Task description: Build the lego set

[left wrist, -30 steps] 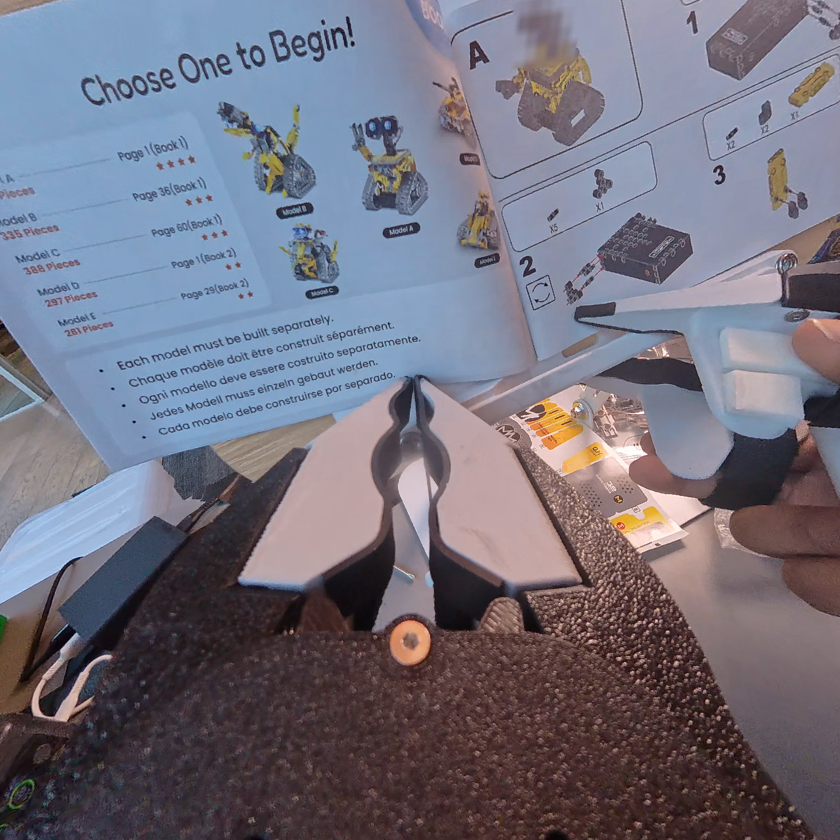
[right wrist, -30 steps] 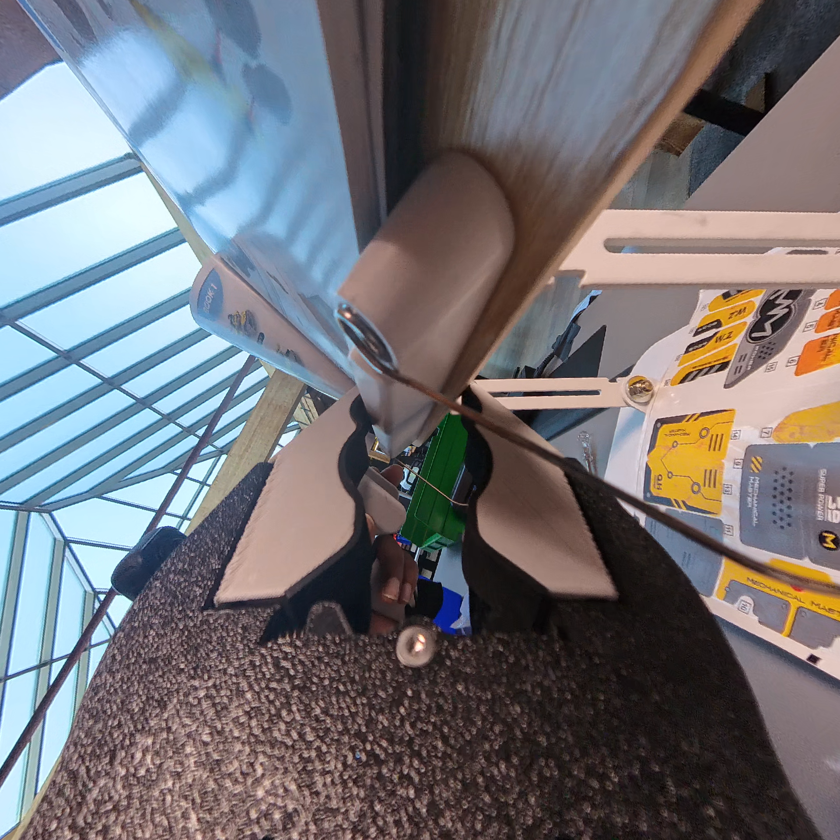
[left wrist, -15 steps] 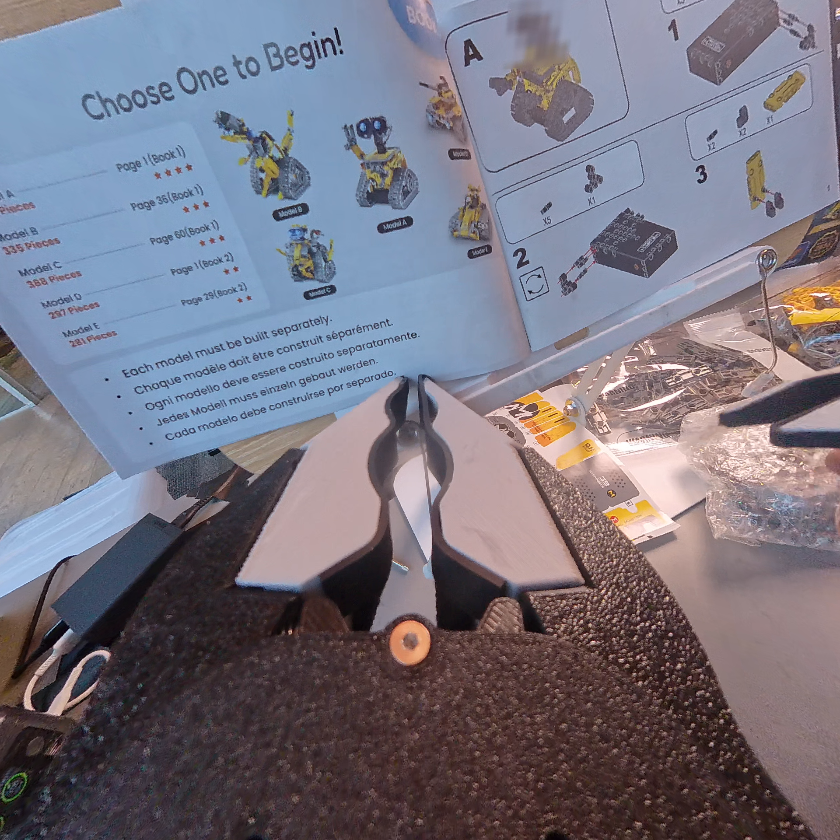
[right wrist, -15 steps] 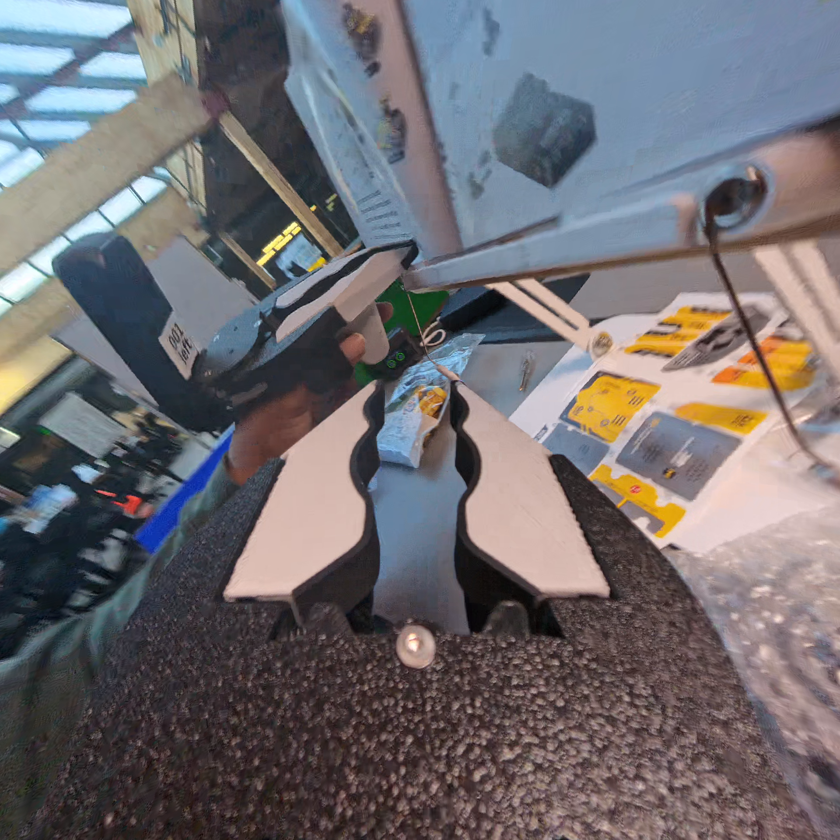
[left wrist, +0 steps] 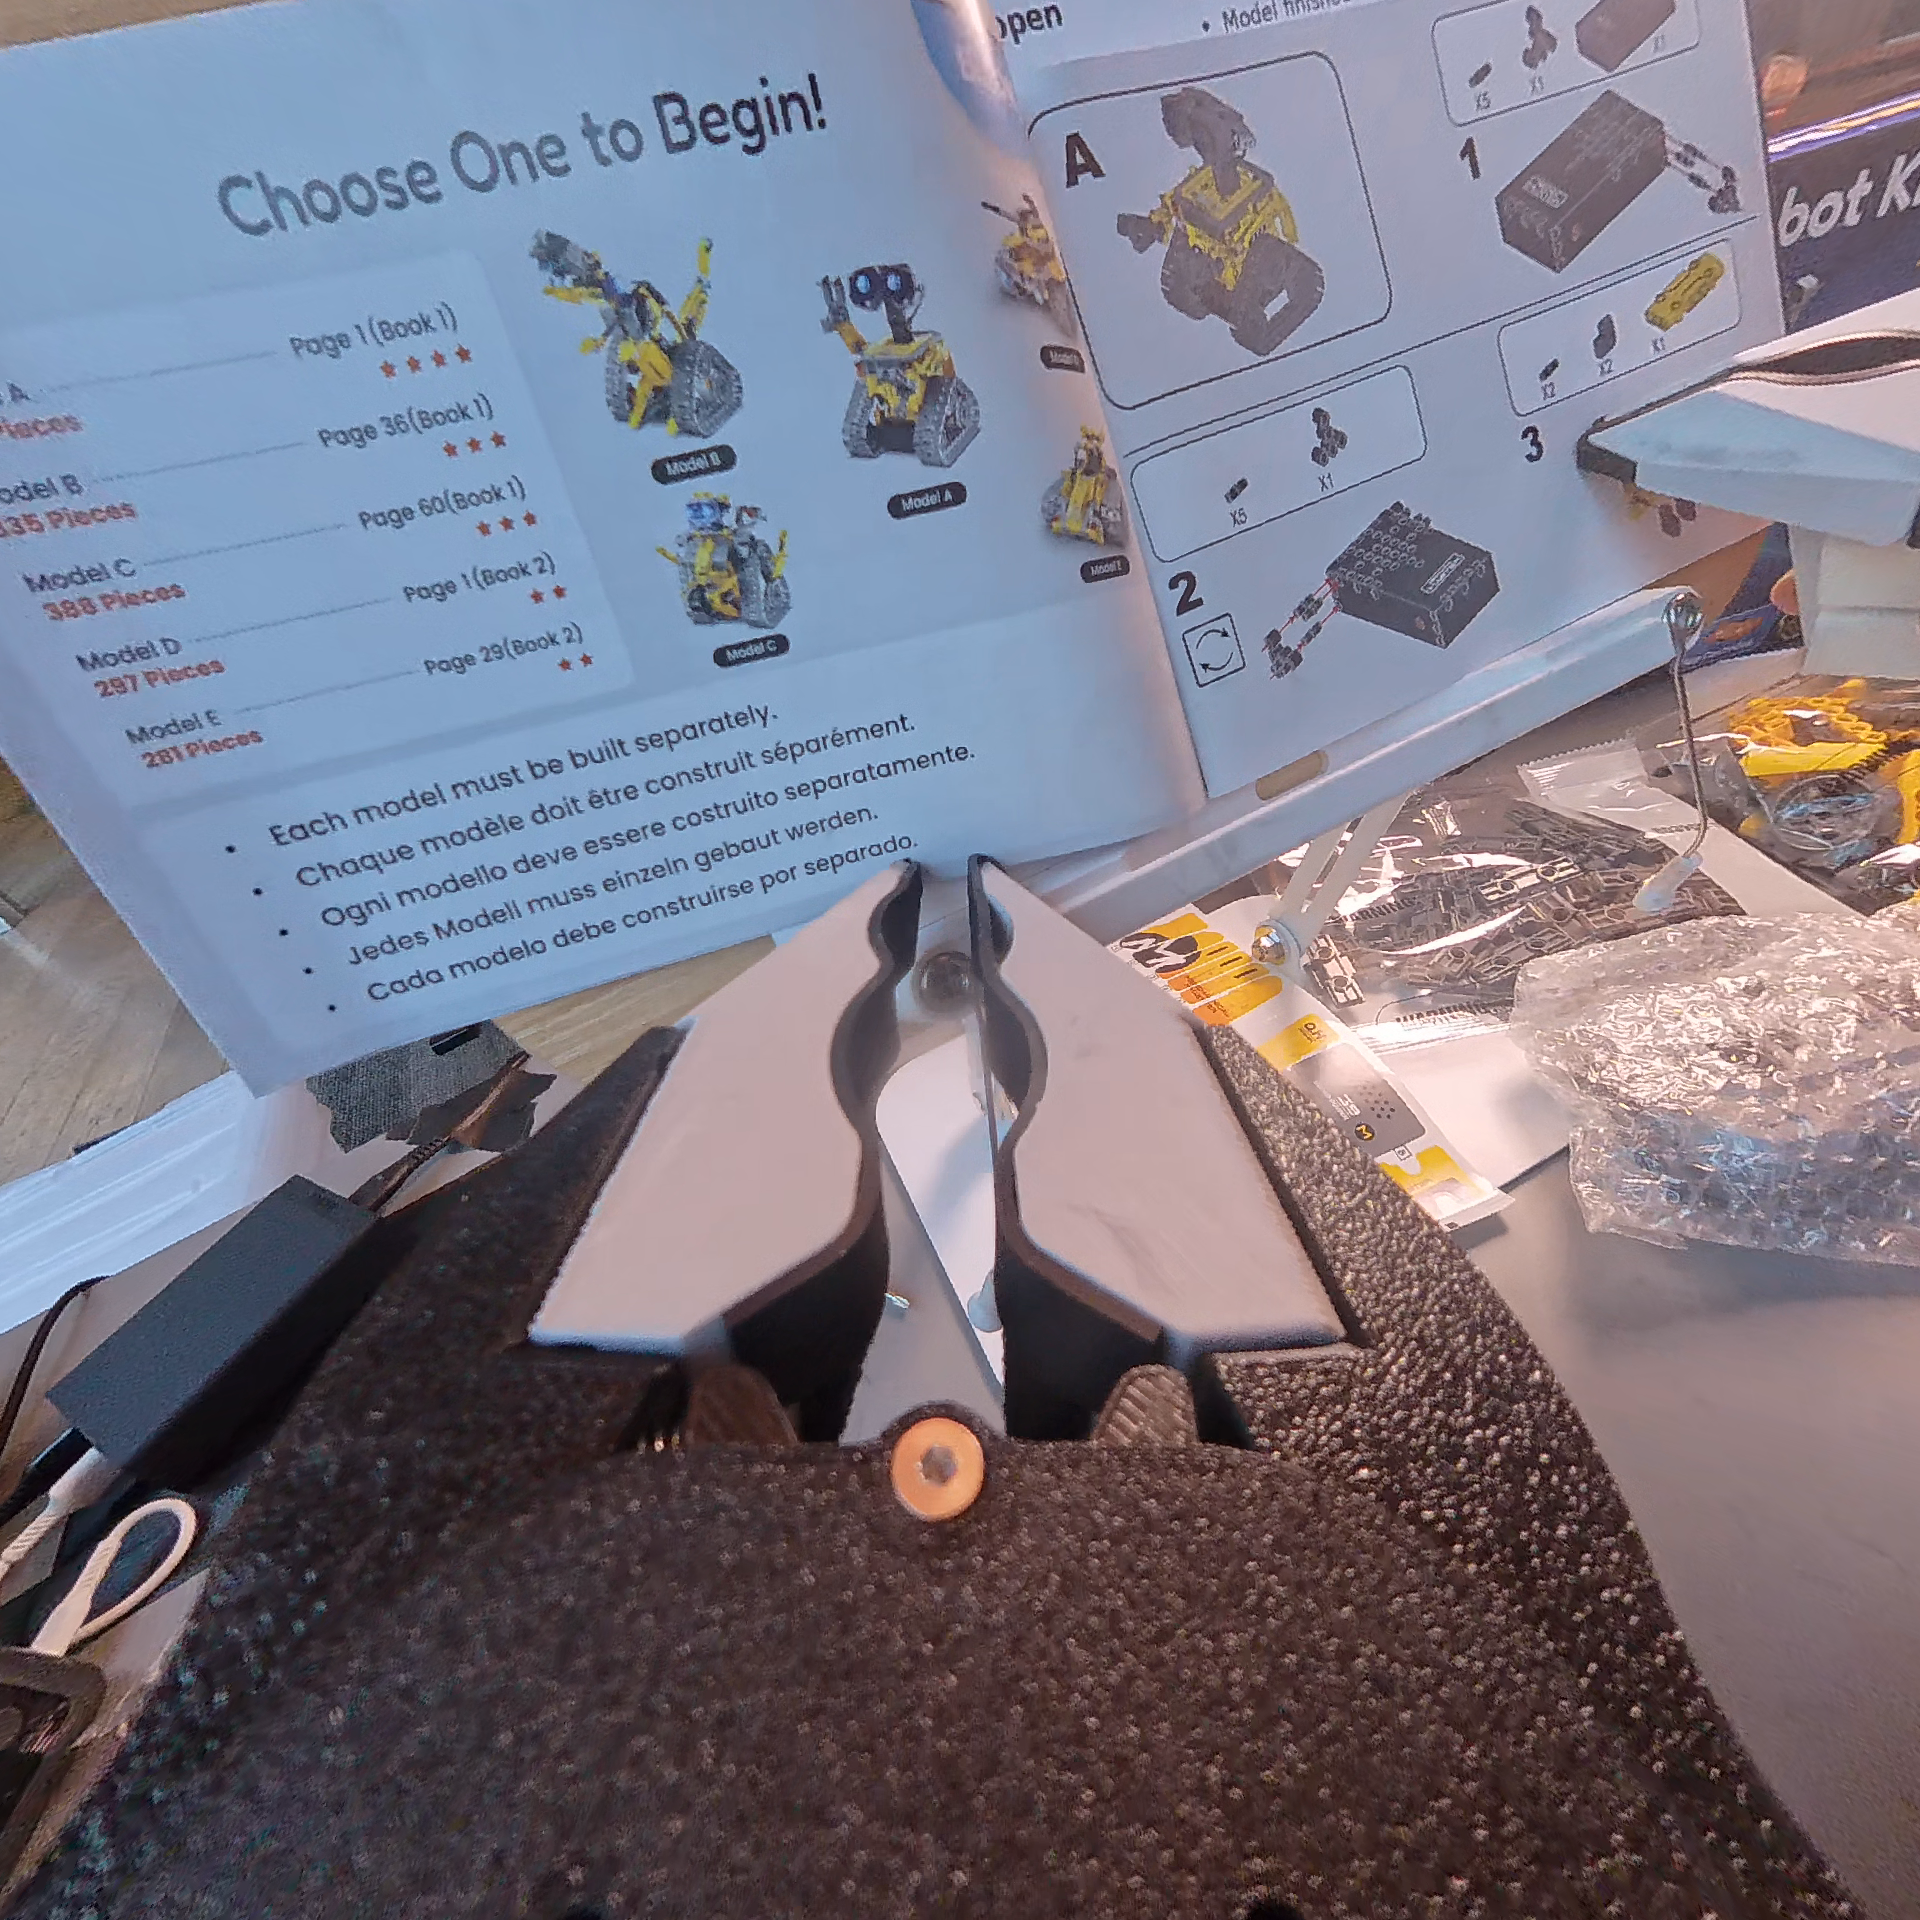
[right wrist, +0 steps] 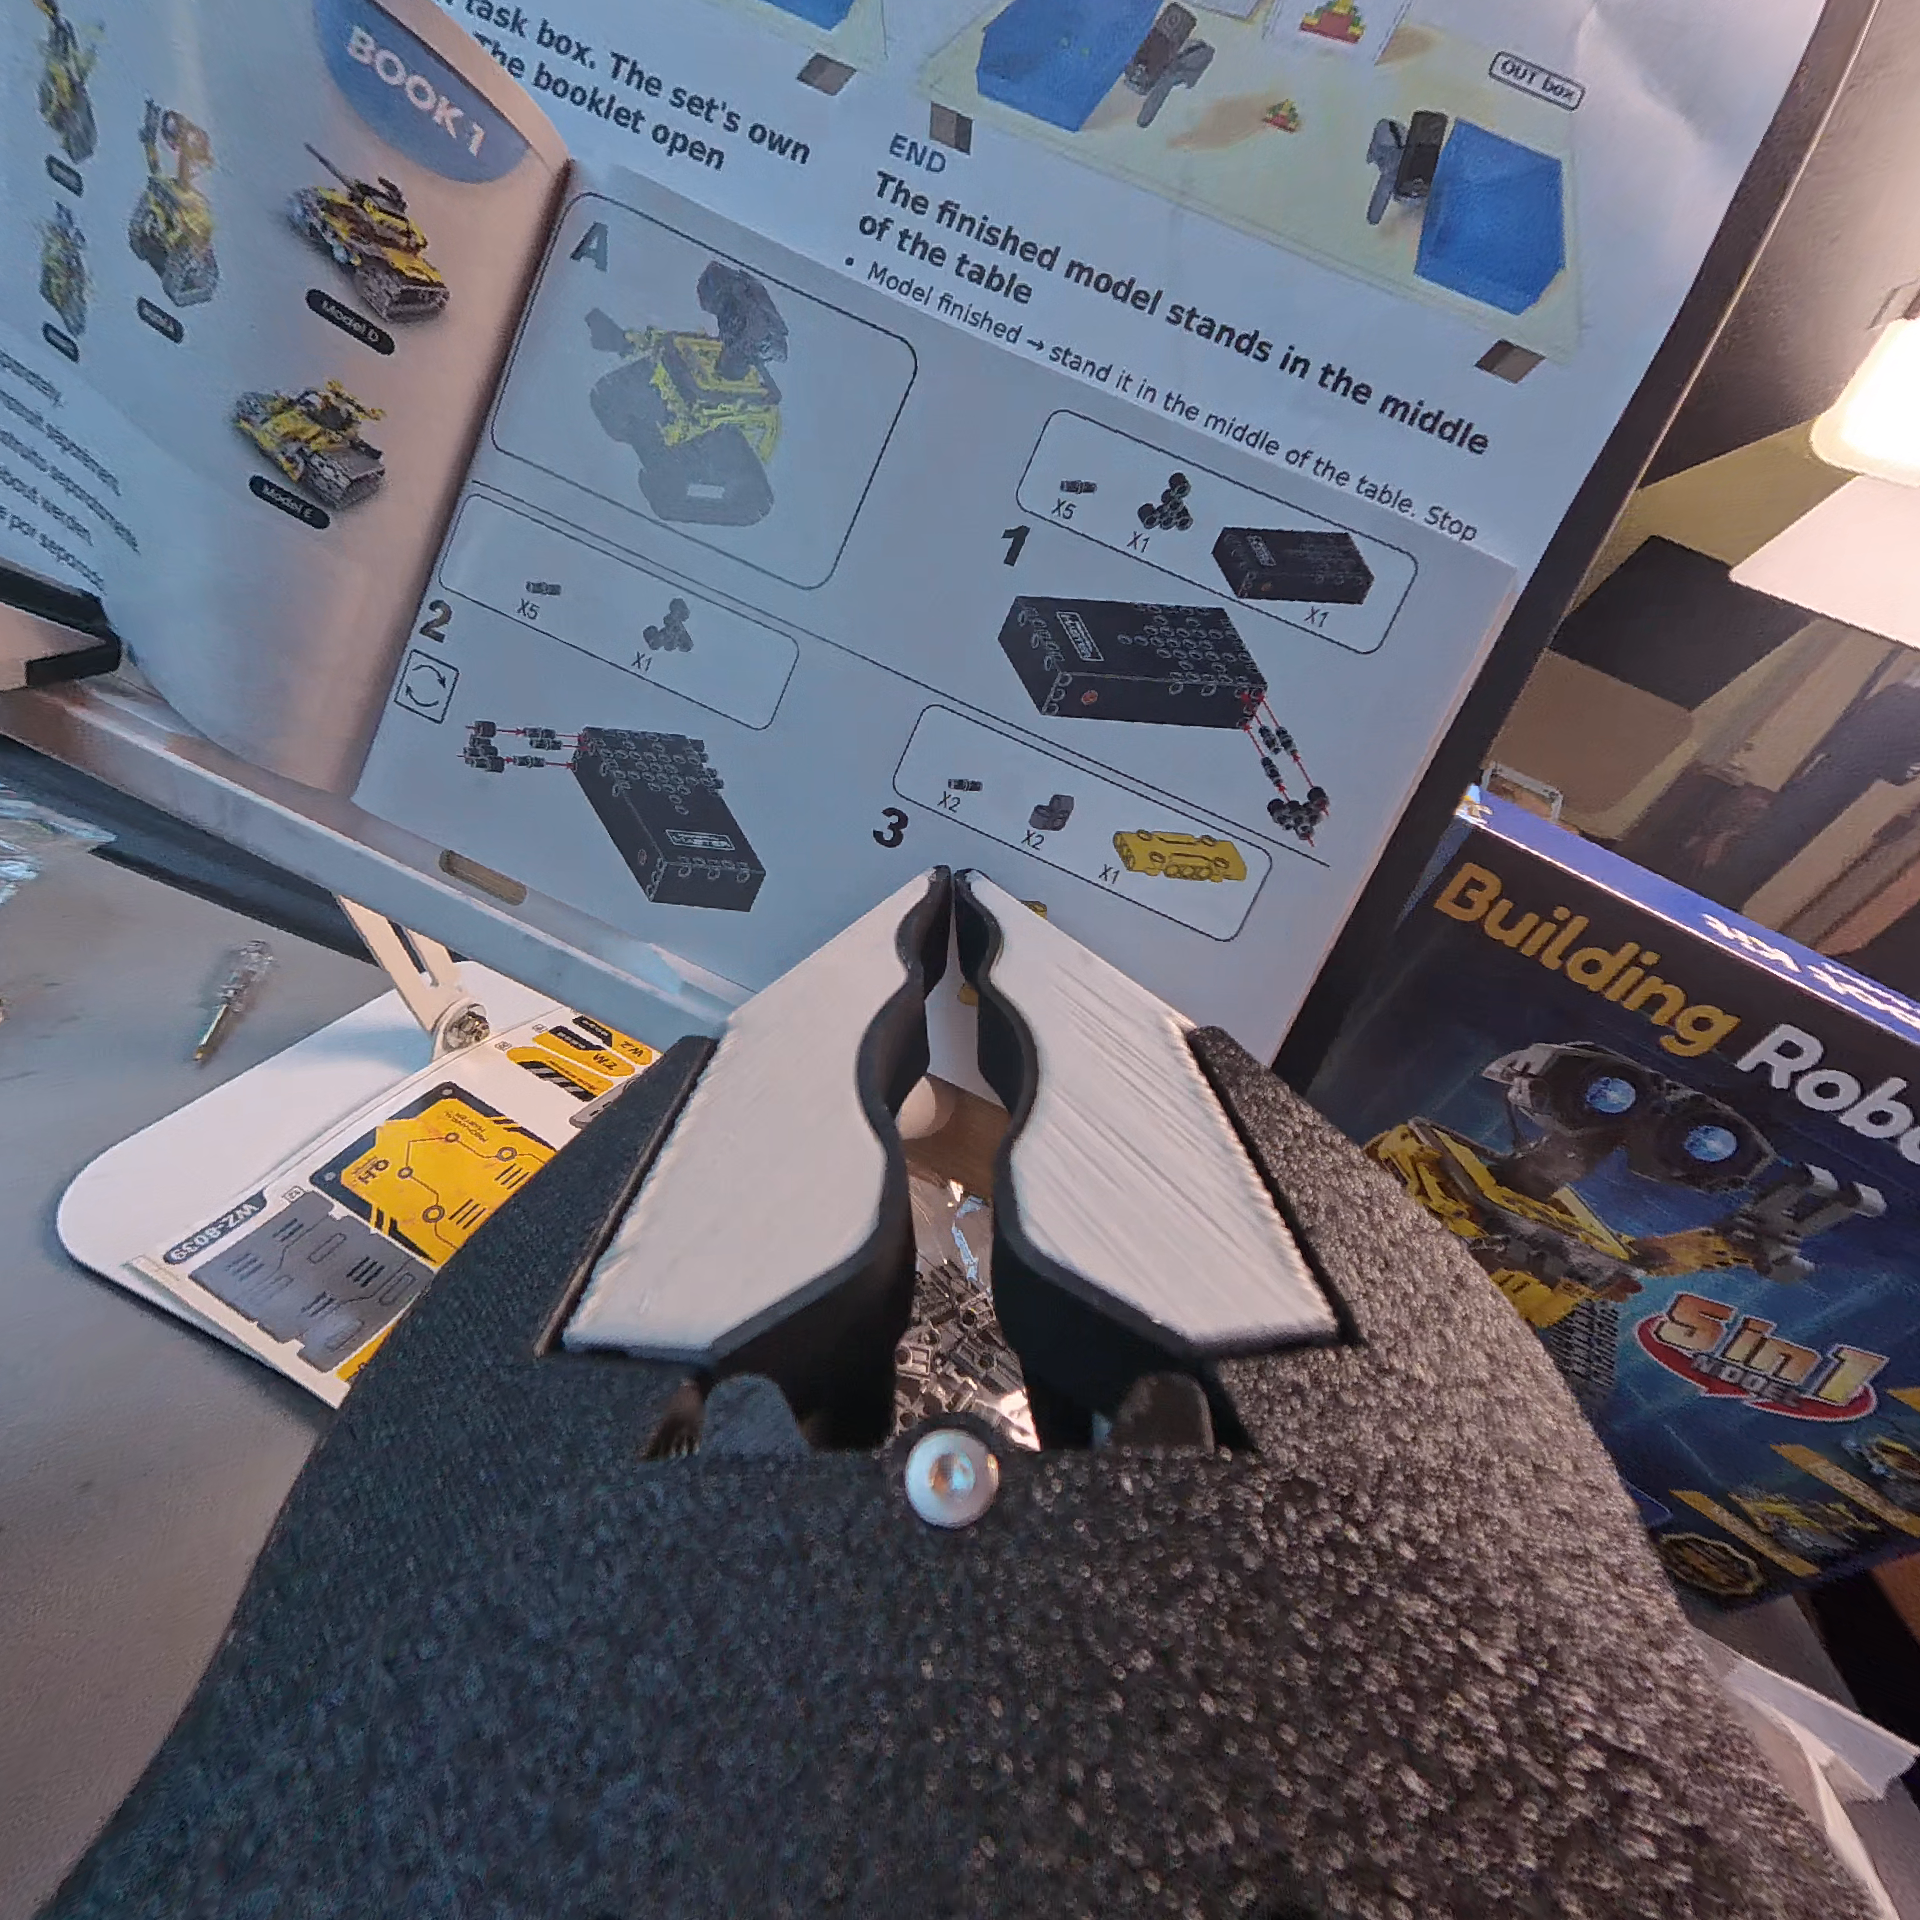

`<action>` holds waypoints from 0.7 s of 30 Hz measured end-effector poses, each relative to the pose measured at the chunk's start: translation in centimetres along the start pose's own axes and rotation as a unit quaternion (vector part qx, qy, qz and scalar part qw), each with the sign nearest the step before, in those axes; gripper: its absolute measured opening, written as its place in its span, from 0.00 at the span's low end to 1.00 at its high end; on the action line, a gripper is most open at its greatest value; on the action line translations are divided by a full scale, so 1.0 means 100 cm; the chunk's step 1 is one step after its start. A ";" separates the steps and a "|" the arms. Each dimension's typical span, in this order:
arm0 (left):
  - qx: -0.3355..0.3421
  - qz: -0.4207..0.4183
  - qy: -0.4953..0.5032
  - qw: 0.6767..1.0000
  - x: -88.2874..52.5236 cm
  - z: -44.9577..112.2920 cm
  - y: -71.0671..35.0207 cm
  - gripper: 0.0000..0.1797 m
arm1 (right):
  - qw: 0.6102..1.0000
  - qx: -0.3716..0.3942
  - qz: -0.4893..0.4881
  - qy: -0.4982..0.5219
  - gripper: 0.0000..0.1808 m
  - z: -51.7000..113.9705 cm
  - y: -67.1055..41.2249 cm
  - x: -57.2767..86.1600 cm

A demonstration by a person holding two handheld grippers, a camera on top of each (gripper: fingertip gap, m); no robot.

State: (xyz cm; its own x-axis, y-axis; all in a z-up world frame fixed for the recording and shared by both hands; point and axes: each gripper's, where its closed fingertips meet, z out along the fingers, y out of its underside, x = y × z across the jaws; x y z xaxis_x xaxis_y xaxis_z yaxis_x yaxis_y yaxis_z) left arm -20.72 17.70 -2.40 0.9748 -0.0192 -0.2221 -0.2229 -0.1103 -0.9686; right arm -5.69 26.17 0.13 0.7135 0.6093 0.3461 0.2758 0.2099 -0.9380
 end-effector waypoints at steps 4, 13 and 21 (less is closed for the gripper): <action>-0.005 0.011 -0.005 1.000 0.001 -0.002 0.000 0.05 | 1.000 0.005 -0.002 -0.015 0.02 -0.002 0.000 -0.003; -0.005 0.007 -0.004 1.000 0.000 -0.002 0.000 0.05 | 0.988 0.062 -0.052 -0.131 0.01 -0.007 -0.041 -0.064; 0.025 0.005 0.026 0.999 0.010 -0.010 -0.020 0.06 | 0.982 0.039 -0.147 -0.112 0.00 0.031 -0.050 -0.107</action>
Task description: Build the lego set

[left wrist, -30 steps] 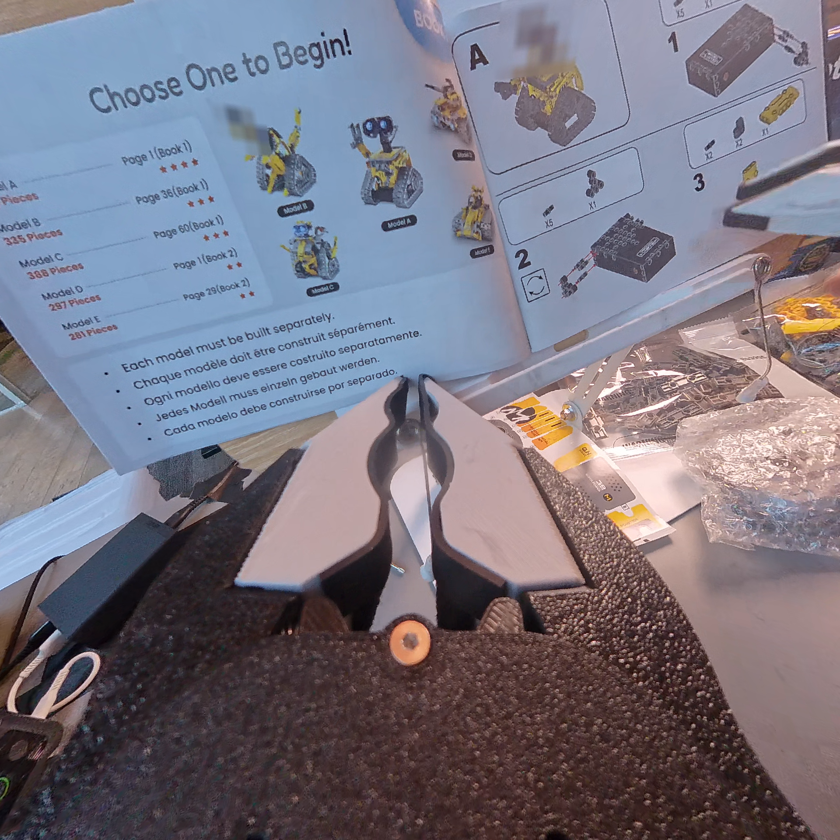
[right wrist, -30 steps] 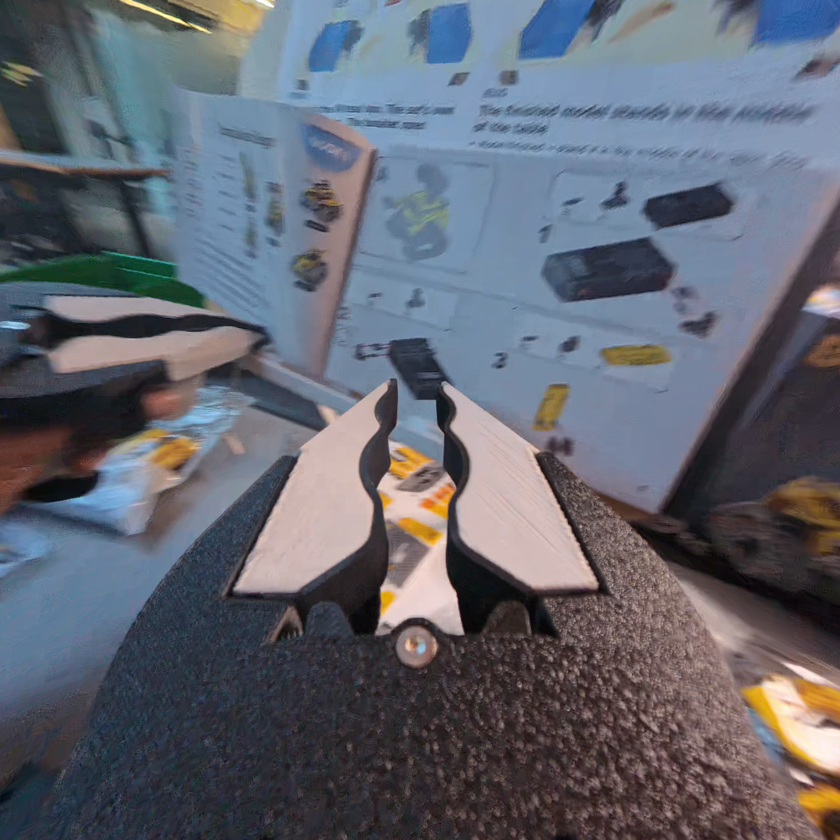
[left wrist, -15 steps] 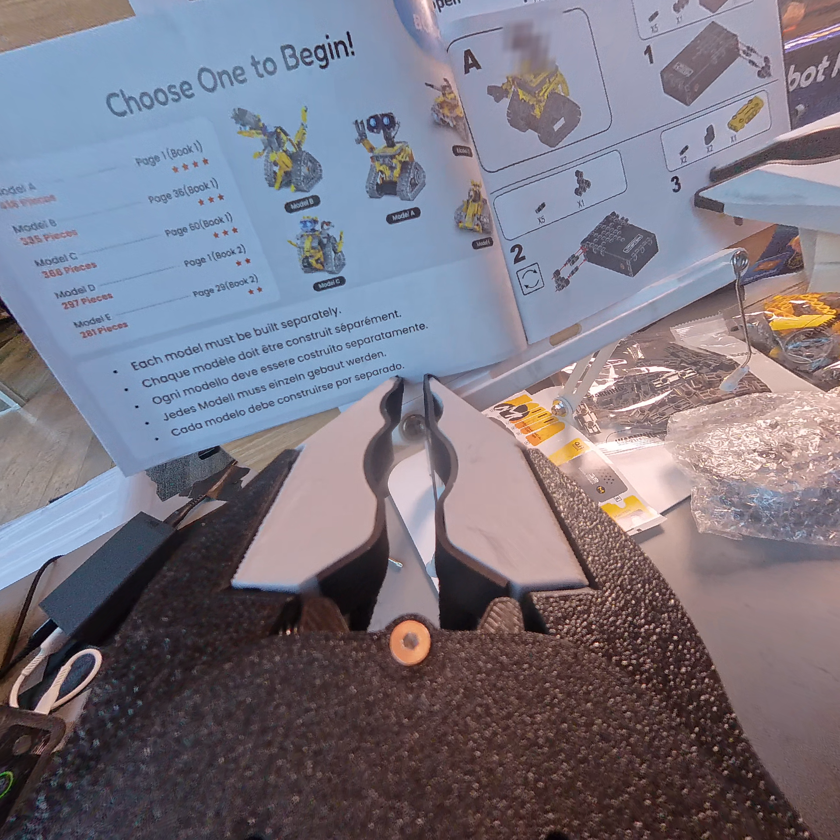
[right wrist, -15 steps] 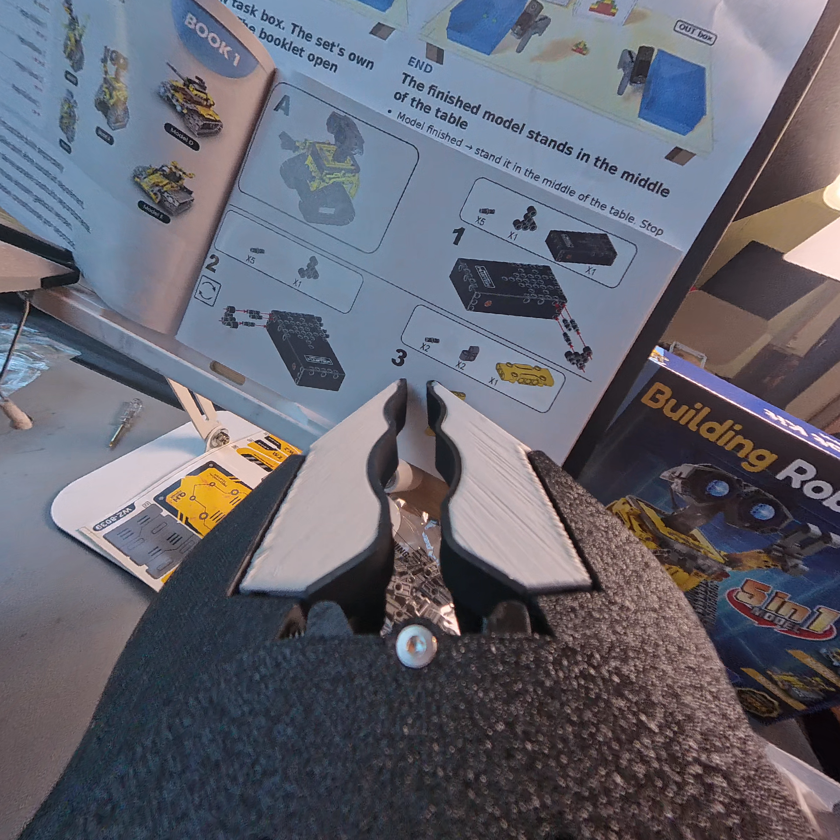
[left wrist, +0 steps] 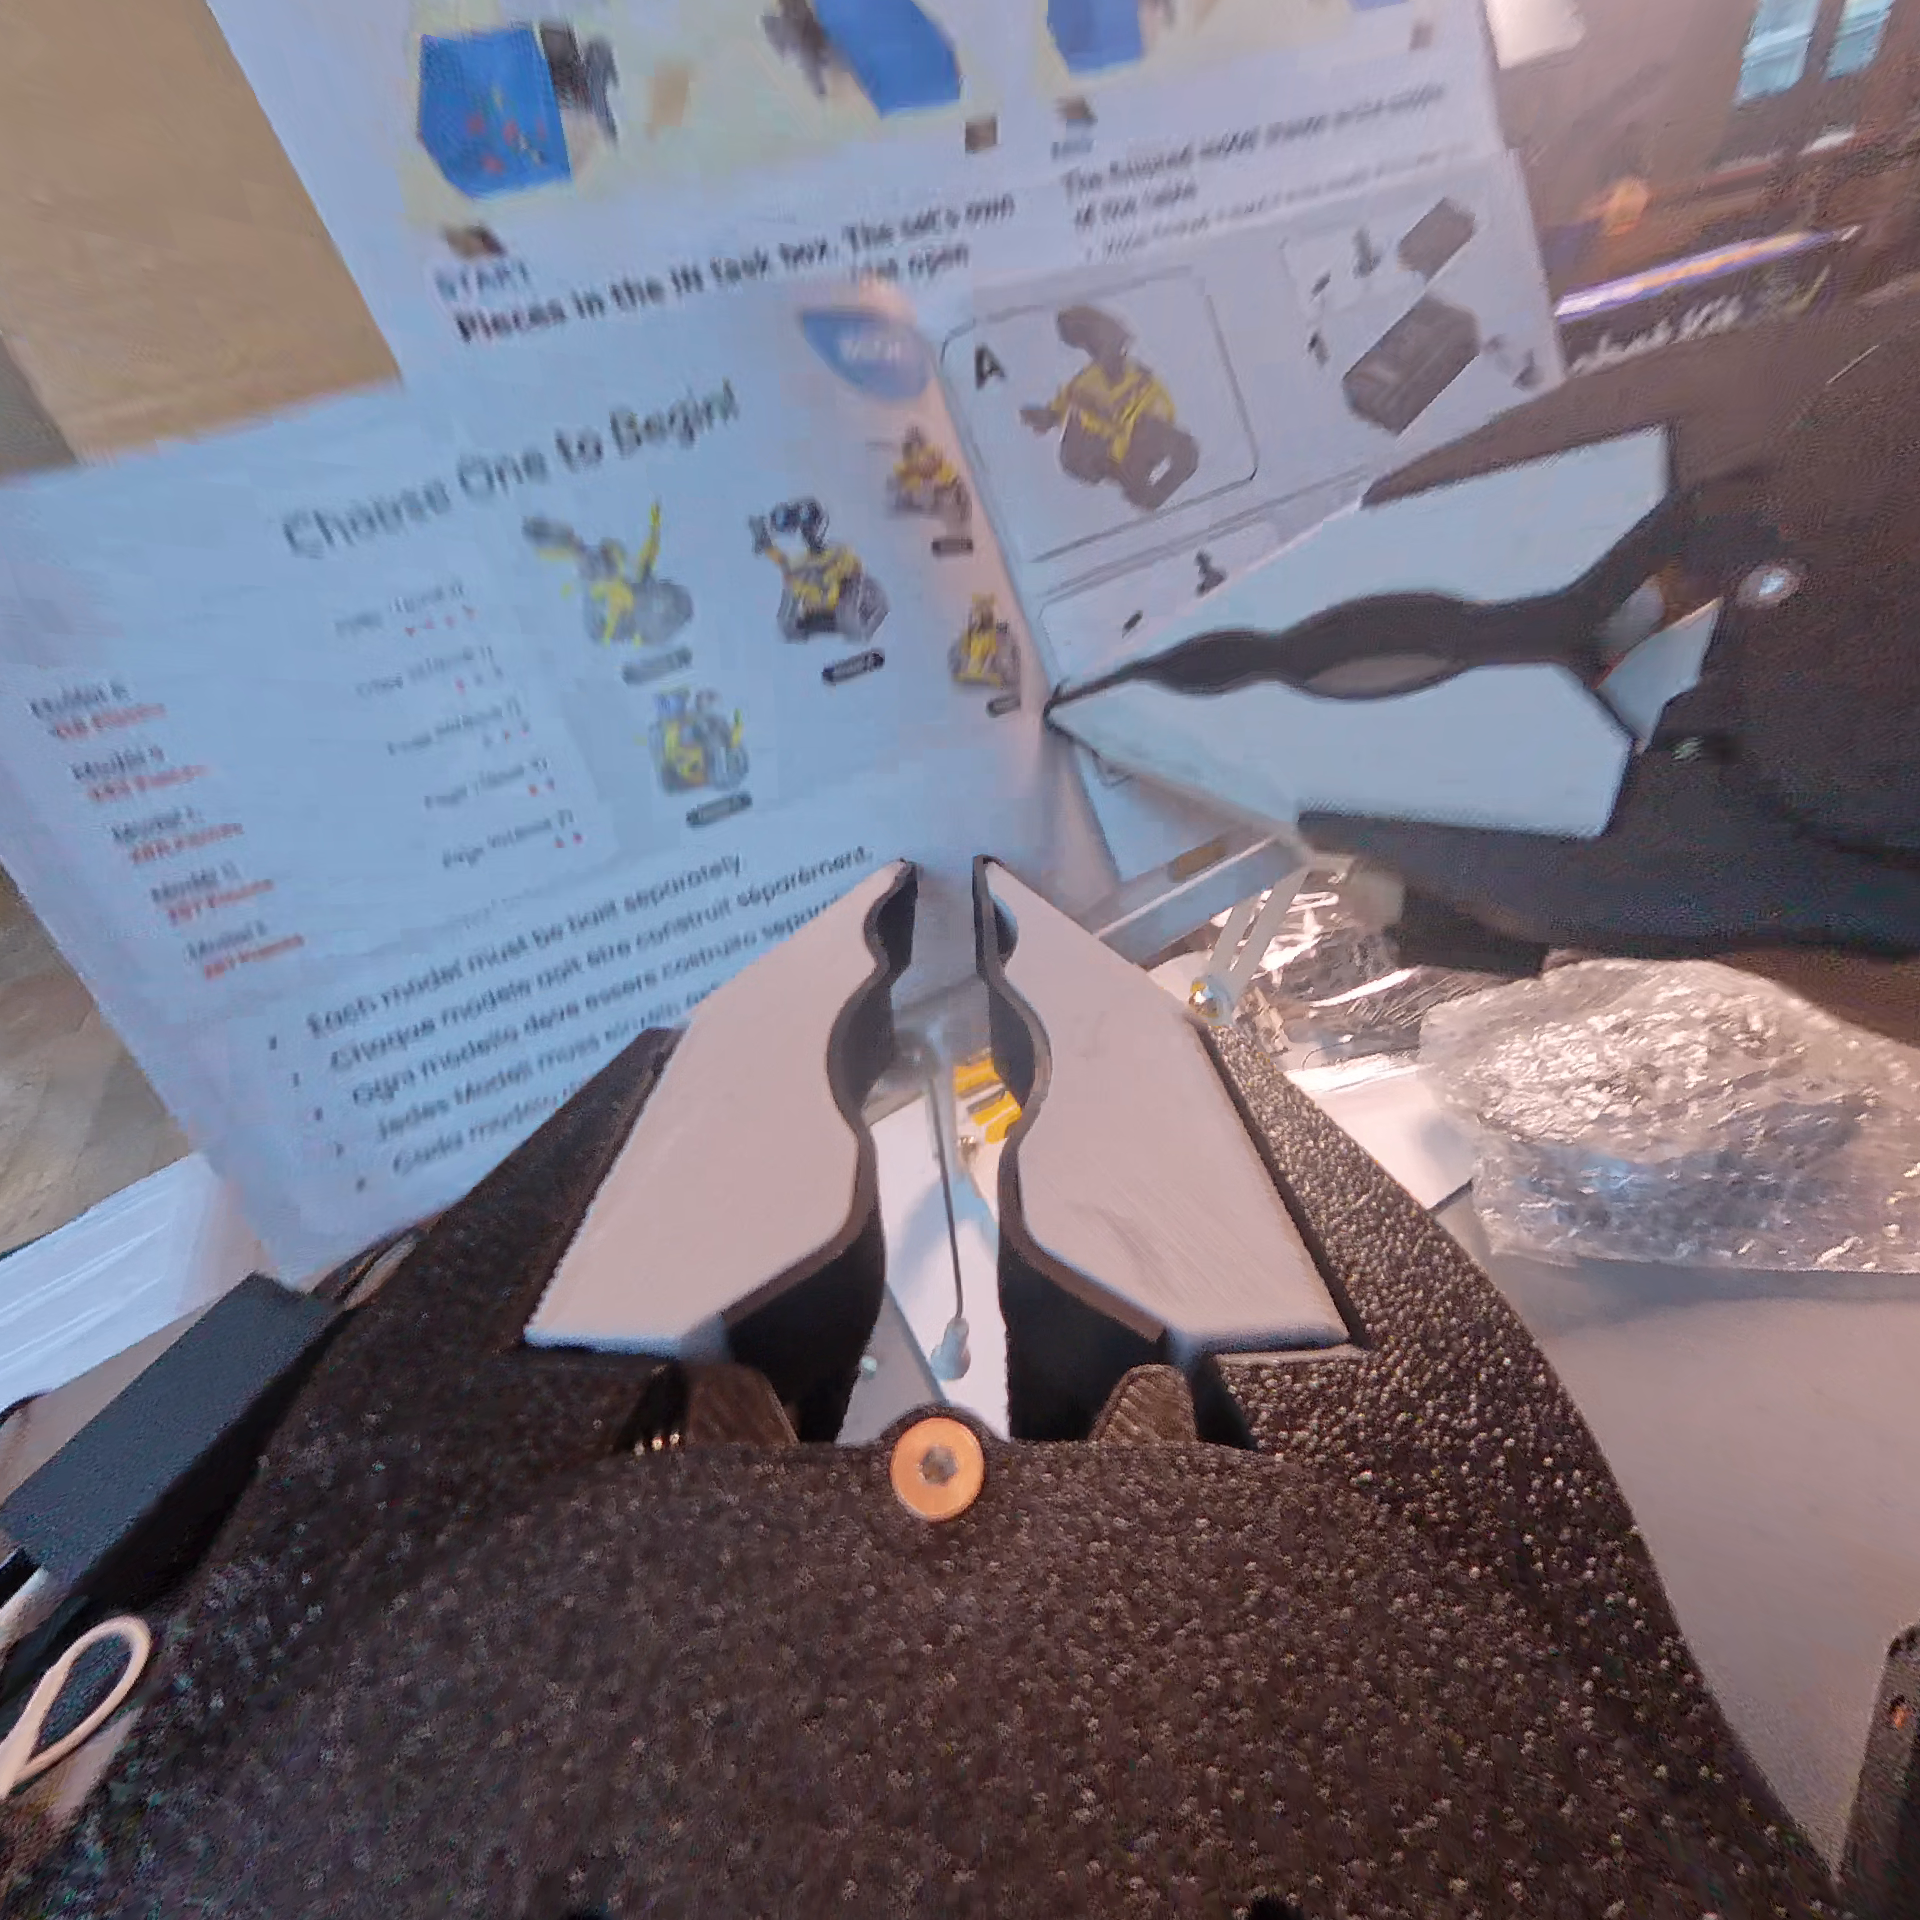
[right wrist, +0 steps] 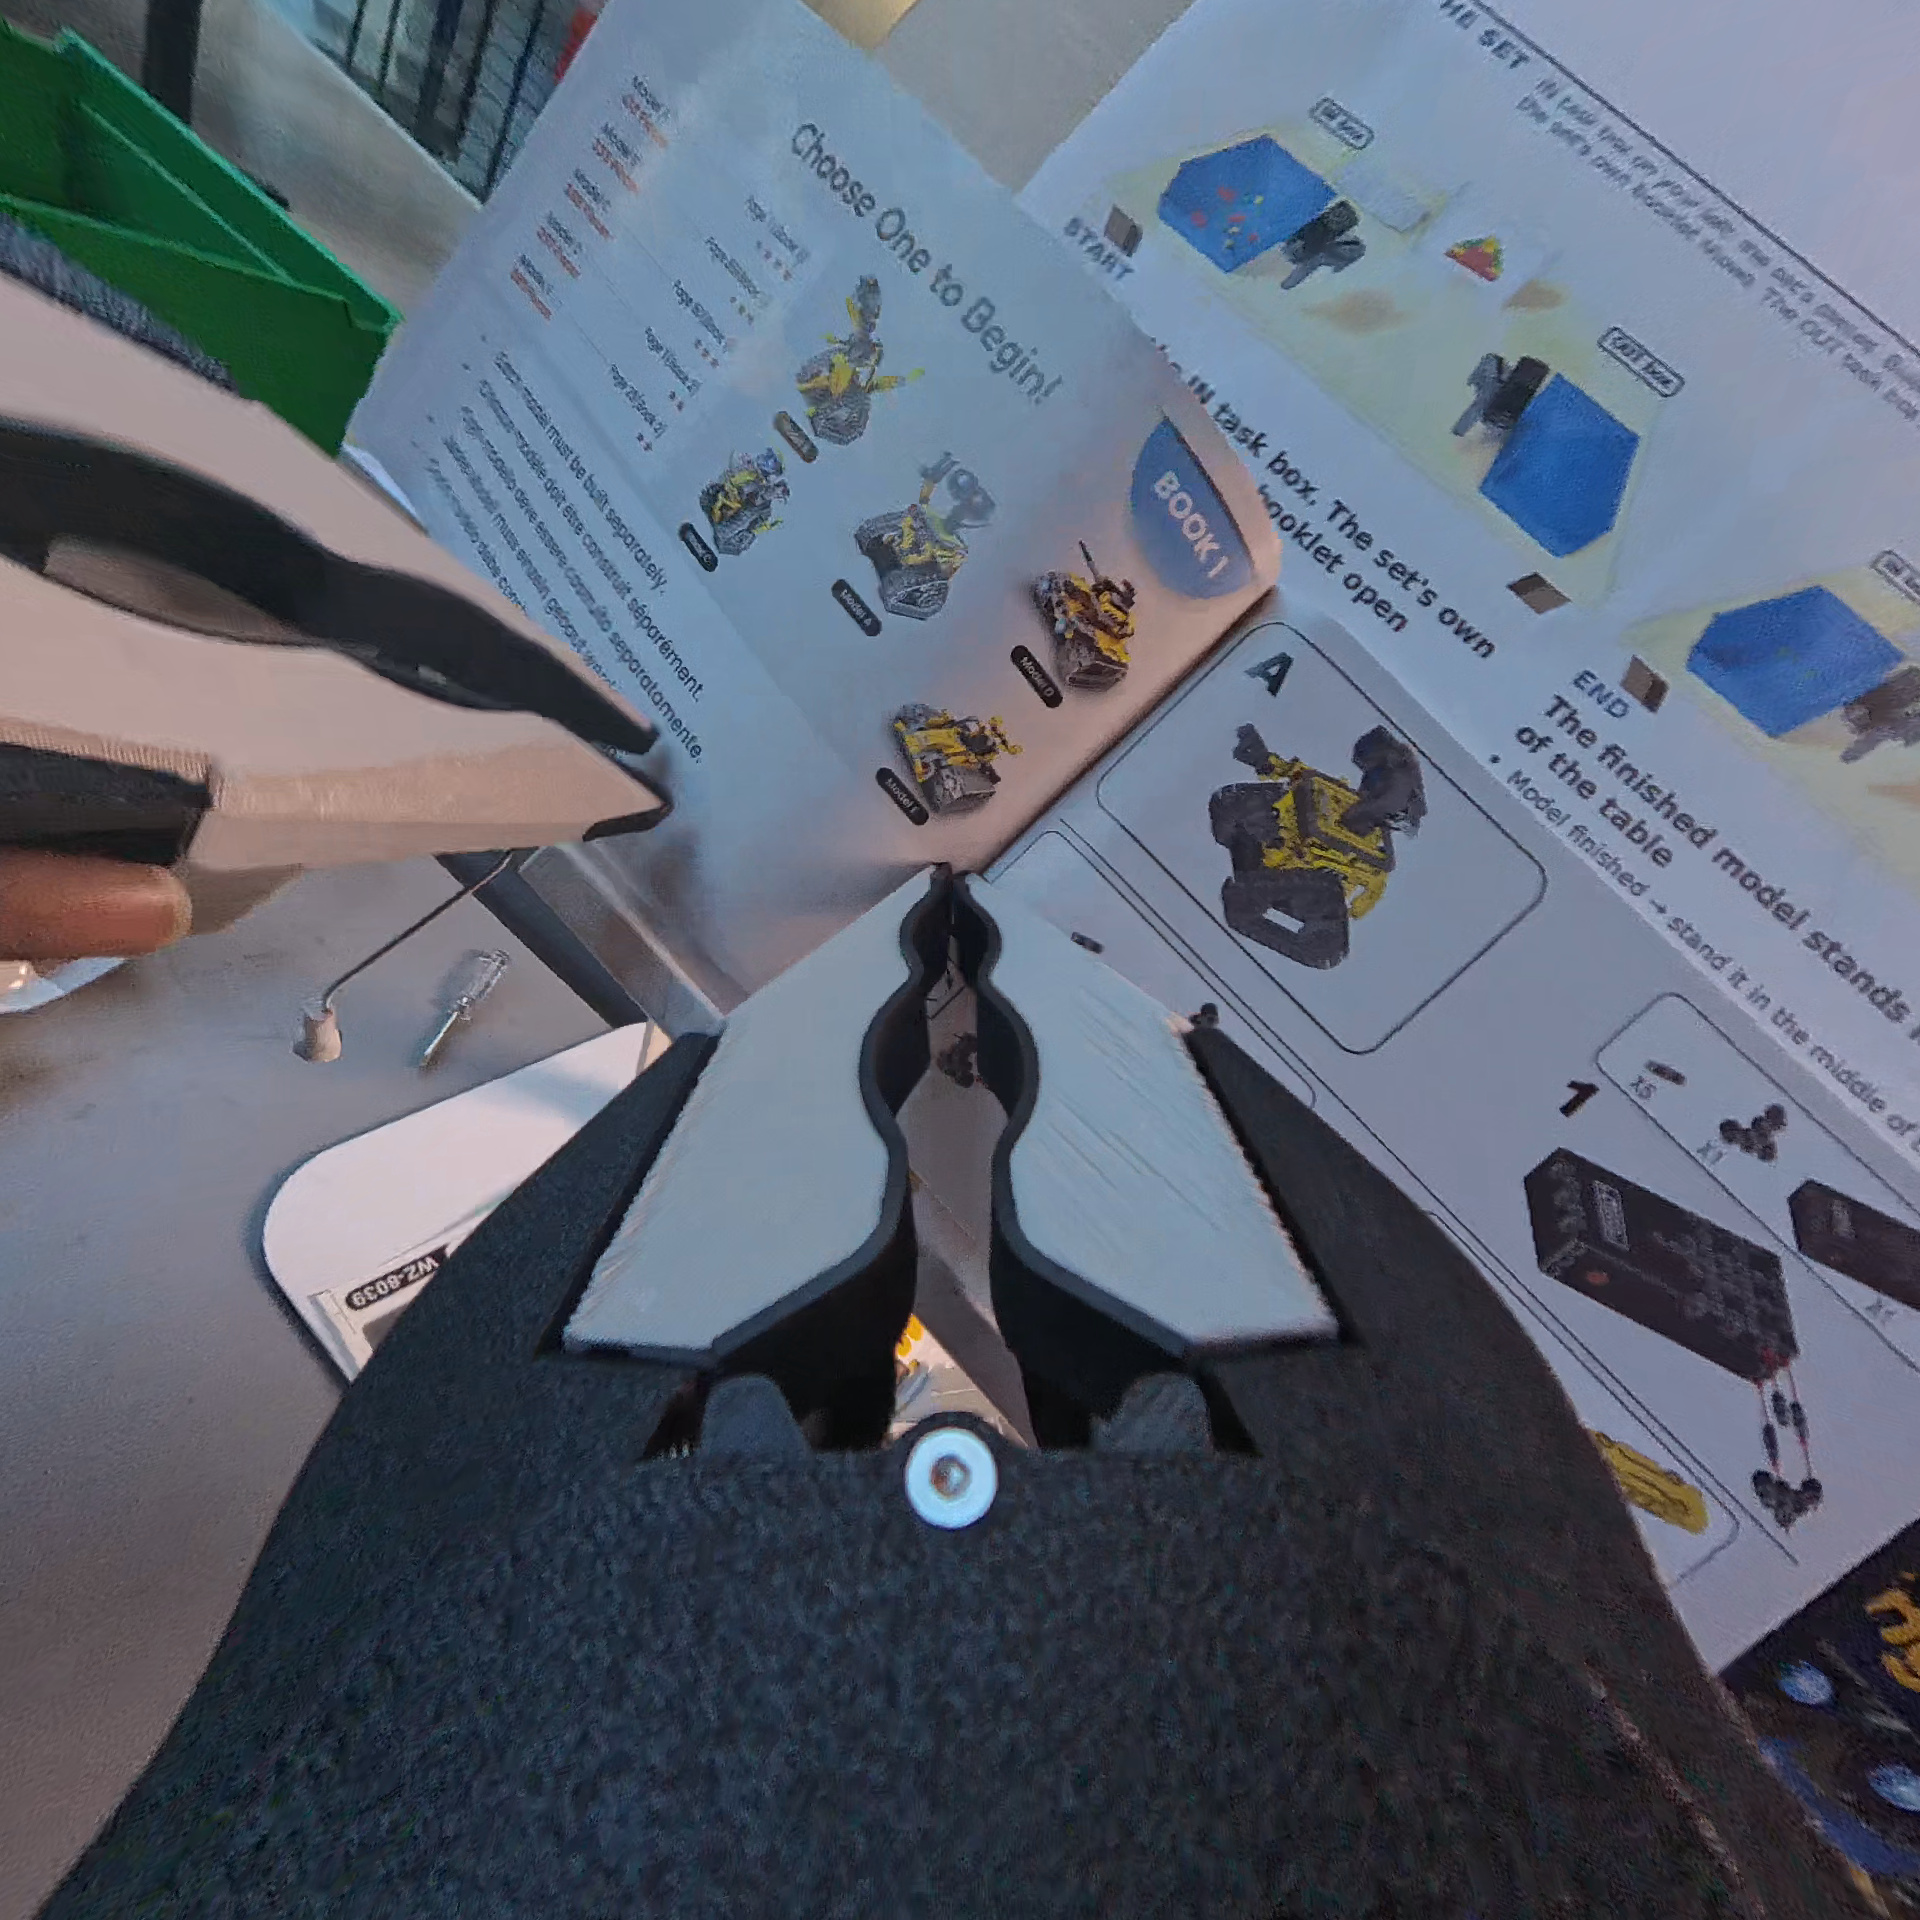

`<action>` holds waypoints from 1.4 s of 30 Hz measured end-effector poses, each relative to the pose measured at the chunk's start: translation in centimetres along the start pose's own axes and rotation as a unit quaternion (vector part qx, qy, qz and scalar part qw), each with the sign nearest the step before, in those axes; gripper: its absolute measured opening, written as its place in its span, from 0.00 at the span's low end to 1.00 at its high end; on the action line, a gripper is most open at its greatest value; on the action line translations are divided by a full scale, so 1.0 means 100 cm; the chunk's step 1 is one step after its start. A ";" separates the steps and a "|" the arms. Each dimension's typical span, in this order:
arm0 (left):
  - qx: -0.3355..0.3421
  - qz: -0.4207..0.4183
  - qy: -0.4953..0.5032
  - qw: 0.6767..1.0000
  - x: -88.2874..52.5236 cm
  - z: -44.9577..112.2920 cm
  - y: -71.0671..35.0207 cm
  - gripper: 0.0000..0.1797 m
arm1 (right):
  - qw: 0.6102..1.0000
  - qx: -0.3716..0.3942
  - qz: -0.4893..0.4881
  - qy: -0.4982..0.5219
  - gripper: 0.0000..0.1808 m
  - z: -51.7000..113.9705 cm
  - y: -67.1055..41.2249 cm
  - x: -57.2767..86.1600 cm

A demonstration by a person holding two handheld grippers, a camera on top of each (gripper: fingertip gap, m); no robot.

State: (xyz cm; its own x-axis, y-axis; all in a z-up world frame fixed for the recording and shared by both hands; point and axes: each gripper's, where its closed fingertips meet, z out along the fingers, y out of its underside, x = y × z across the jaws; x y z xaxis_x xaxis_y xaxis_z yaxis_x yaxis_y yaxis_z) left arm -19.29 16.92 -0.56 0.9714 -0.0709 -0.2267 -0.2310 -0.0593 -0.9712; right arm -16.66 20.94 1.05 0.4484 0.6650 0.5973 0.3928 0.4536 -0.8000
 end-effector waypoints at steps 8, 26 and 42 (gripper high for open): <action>0.019 0.009 -0.013 1.000 -0.011 0.013 -0.010 0.07 | 0.999 -0.013 -0.042 -0.017 0.00 0.000 0.002 -0.003; -0.005 0.027 -0.047 0.999 -0.021 0.012 0.013 0.00 | 0.992 -0.030 0.072 0.101 0.01 -0.069 0.087 0.090; 0.008 0.020 -0.053 0.998 -0.019 0.009 0.015 0.00 | 0.992 0.004 0.095 0.083 0.00 -0.072 0.090 0.092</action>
